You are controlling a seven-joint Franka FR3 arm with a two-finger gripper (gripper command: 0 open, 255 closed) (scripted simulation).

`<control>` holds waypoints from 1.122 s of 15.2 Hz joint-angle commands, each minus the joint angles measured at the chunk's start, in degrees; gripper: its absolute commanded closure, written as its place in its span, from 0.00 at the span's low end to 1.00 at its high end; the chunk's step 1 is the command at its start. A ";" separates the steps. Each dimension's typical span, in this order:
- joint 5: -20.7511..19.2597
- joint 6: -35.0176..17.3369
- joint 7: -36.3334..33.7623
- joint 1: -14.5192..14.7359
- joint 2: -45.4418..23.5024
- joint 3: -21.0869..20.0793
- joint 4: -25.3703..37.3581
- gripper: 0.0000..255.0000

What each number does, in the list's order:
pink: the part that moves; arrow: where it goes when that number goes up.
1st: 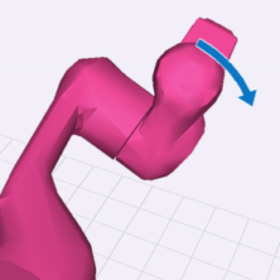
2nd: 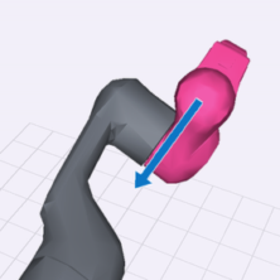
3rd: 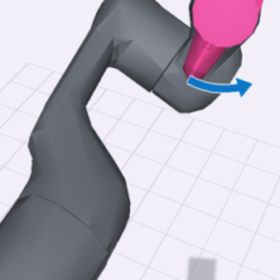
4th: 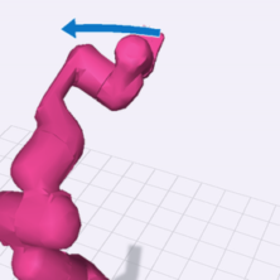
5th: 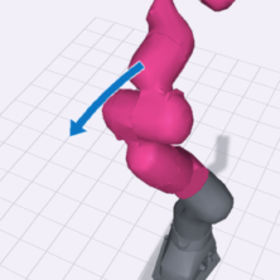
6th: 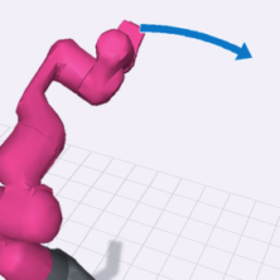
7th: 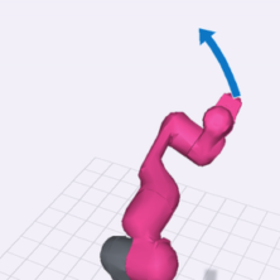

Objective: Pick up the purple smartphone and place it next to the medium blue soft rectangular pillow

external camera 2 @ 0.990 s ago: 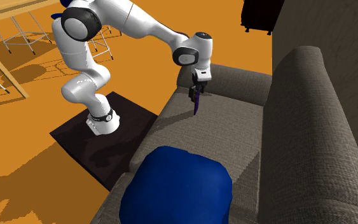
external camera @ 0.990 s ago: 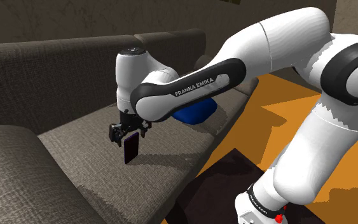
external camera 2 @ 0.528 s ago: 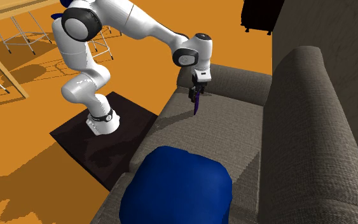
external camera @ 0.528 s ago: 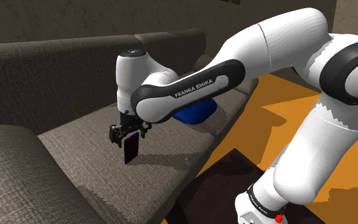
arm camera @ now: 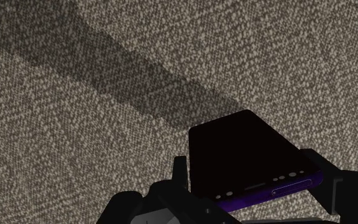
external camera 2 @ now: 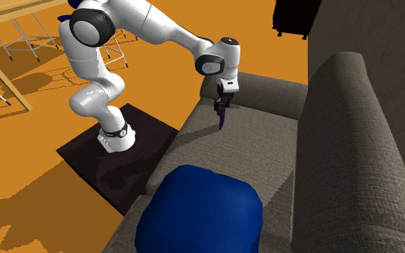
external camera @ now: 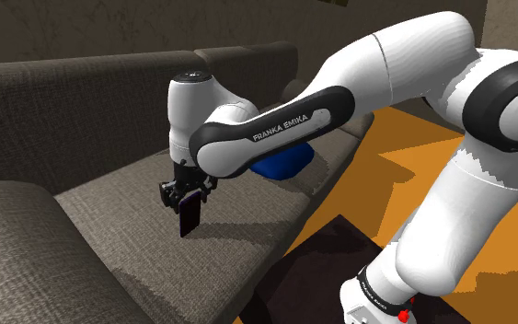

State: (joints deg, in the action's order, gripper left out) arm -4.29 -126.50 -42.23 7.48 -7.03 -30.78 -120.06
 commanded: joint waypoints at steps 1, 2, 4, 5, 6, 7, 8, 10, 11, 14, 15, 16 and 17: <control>0.00 0.00 0.00 0.00 -0.01 0.00 -0.01 1.00; -0.02 -0.02 -0.02 0.01 -0.04 0.00 0.00 1.00; 0.57 1.40 0.39 -0.10 0.81 -0.09 0.71 1.00; 0.85 2.11 0.58 -0.15 1.21 -0.12 1.08 1.00; 1.12 2.83 0.77 -0.20 1.61 -0.15 1.46 1.00; 1.38 3.54 0.95 -0.25 1.99 -0.18 1.86 1.00; 1.62 4.26 1.12 -0.29 2.36 -0.20 2.27 1.00; 2.08 5.71 1.43 -0.37 3.05 -0.22 3.12 1.00; 2.29 6.44 1.58 -0.40 3.38 -0.23 3.57 1.00; 2.87 8.63 1.98 -0.49 4.30 -0.23 4.99 1.00; 3.04 9.37 2.10 -0.52 4.58 -0.22 5.48 1.00; 3.20 10.10 2.22 -0.55 4.84 -0.22 5.99 1.00; 3.35 10.84 2.32 -0.57 5.09 -0.21 6.52 1.00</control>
State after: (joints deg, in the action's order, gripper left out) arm -1.14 -116.38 -40.05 6.94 -2.27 -31.00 -113.96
